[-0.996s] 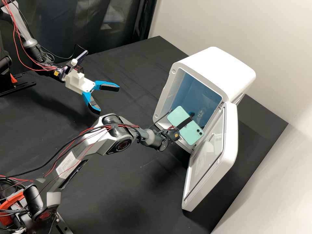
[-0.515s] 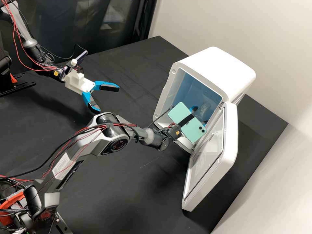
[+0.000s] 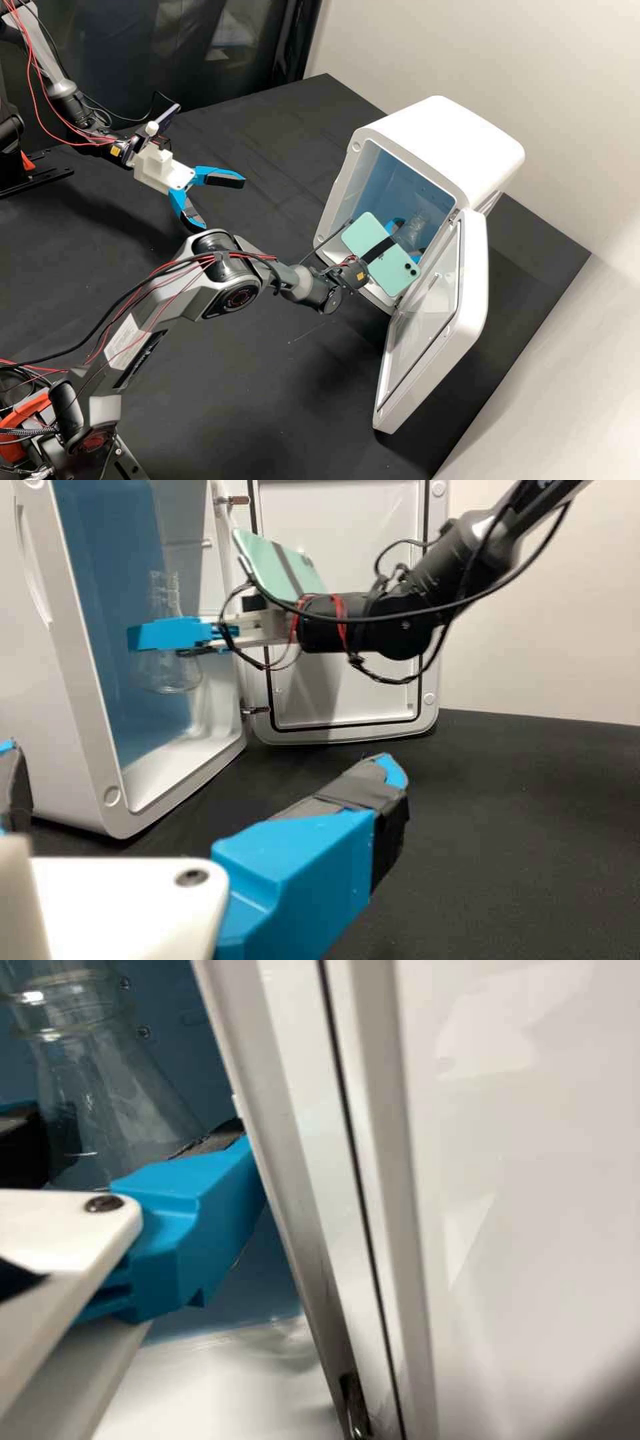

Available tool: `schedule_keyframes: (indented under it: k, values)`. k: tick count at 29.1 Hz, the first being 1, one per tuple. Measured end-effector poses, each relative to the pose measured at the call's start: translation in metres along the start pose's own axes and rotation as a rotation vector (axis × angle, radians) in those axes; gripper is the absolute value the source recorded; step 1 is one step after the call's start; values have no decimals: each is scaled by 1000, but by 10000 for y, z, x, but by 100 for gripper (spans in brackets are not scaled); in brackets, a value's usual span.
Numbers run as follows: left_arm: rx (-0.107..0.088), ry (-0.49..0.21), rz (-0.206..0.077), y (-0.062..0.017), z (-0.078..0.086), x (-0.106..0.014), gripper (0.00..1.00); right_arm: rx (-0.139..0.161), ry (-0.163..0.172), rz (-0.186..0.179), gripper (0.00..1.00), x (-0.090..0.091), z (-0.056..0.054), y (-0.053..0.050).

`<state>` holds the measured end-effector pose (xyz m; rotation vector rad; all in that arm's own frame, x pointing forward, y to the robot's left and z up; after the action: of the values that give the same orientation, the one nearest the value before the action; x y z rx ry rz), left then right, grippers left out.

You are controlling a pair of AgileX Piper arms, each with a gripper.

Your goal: Take the flask out of the incubator

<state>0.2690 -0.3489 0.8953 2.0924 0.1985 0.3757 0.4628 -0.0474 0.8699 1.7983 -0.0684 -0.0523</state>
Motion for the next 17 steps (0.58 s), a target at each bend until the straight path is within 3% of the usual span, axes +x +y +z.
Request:
schedule_keyframes:
  k: [4, 8, 17]
  values:
    - [0, 0, 0, 0, 0, 0, 100, -37, 21, 13, 0, -155, 6, 12]
    - [0, 0, 0, 0, 0, 0, 100, -55, 48, 32, 0, -288, 27, 16]
    - [0, -2, 0, -1, 5, 1, 100, -115, 84, 45, 0, -569, 87, -57]
